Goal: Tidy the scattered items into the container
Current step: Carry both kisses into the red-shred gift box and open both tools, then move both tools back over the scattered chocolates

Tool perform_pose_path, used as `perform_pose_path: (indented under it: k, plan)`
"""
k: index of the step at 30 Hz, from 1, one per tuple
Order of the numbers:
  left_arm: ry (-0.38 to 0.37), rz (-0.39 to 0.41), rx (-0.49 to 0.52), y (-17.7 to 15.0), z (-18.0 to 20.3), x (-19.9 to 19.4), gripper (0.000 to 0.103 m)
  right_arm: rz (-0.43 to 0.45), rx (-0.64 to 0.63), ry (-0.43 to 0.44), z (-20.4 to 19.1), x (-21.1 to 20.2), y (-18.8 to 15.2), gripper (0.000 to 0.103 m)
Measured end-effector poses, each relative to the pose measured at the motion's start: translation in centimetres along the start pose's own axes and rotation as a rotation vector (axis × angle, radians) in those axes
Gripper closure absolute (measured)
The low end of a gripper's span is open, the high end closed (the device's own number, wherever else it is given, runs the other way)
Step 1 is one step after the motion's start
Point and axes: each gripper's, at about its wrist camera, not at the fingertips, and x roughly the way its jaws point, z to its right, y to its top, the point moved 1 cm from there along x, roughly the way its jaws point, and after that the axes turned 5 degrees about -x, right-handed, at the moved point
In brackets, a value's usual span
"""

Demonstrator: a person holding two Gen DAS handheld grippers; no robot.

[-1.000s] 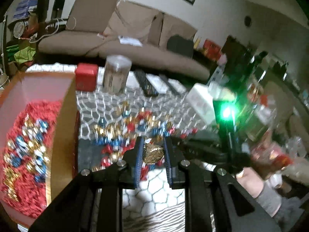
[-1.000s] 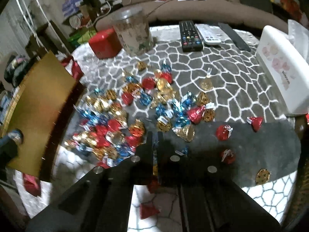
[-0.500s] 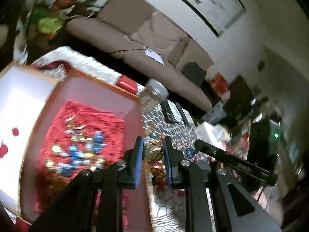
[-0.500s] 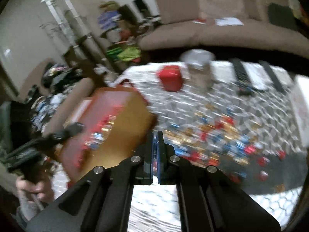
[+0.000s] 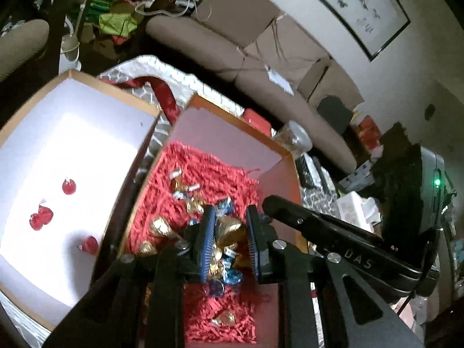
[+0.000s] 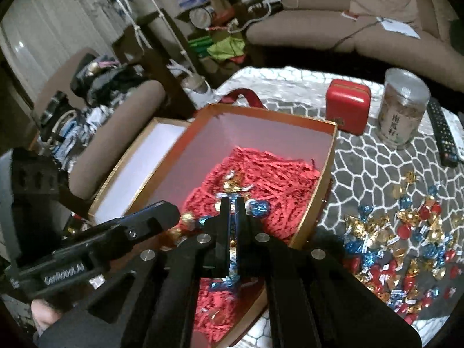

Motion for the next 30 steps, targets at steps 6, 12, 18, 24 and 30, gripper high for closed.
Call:
perform_pose_path:
  k: [6, 12, 18, 24, 30]
  plan:
    - [0.016, -0.007, 0.006, -0.2, 0.0, -0.3, 0.07, 0.018, 0.016, -0.017, 0.8, -1.9, -0.4, 0.085]
    - [-0.006, 0.06, 0.019, -0.1, 0.8, -2.0, 0.066, 0.073, 0.01, -0.024, 1.6, -6.2, -1.3, 0.085]
    - [-0.065, 0.13, 0.208, -2.0, 7.1, -2.9, 0.054, 0.161, 0.011, -0.15, 5.1, -13.6, -4.4, 0.079]
    - [-0.154, 0.056, 0.404, -6.1, 13.4, -0.4, 0.052, 0.186, 0.121, -0.253, 11.8, -17.0, -7.9, 0.078]
    - [-0.105, -0.071, 0.499, -10.3, 15.6, 4.3, 0.052, 0.136, 0.218, -0.236, 17.2, -15.3, -10.6, 0.078]
